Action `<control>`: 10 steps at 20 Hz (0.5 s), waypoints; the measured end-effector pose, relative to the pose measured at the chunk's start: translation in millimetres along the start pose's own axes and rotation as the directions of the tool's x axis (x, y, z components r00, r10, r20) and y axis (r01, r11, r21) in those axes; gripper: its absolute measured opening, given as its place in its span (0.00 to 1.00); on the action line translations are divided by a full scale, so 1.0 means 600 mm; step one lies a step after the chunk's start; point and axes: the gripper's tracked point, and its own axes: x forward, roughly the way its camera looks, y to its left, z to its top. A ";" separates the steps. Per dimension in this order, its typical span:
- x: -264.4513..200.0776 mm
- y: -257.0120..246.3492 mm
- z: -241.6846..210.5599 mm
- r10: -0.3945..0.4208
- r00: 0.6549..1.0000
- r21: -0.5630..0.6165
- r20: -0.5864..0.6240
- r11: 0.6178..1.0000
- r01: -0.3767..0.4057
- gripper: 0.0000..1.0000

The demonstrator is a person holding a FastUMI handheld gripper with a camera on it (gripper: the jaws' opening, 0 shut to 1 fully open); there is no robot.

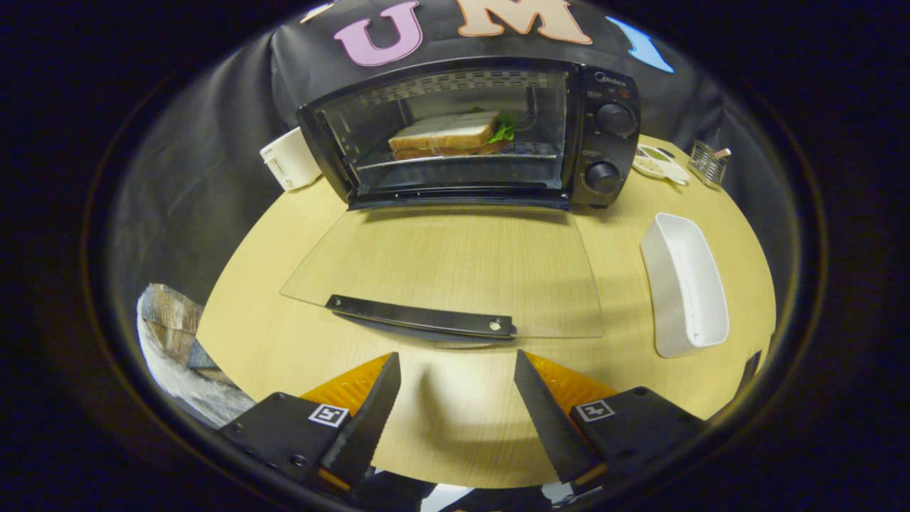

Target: Open the toaster oven, put the food inside, and close the toaster oven door.

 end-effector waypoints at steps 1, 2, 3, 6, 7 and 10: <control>0.006 -0.003 0.001 -0.006 1.000 -0.001 -0.008 1.000 0.006 0.99; 0.010 -0.005 0.006 -0.009 1.000 0.000 -0.007 1.000 0.009 0.99; 0.013 0.000 0.002 0.002 1.000 -0.001 -0.025 1.000 -0.002 1.00; 0.006 0.001 0.017 0.004 1.000 -0.034 0.001 0.999 -0.004 1.00; -0.001 0.002 0.023 0.002 1.000 -0.045 0.016 0.999 -0.001 1.00; -0.015 0.005 0.039 0.015 0.999 -0.039 0.032 0.999 -0.014 1.00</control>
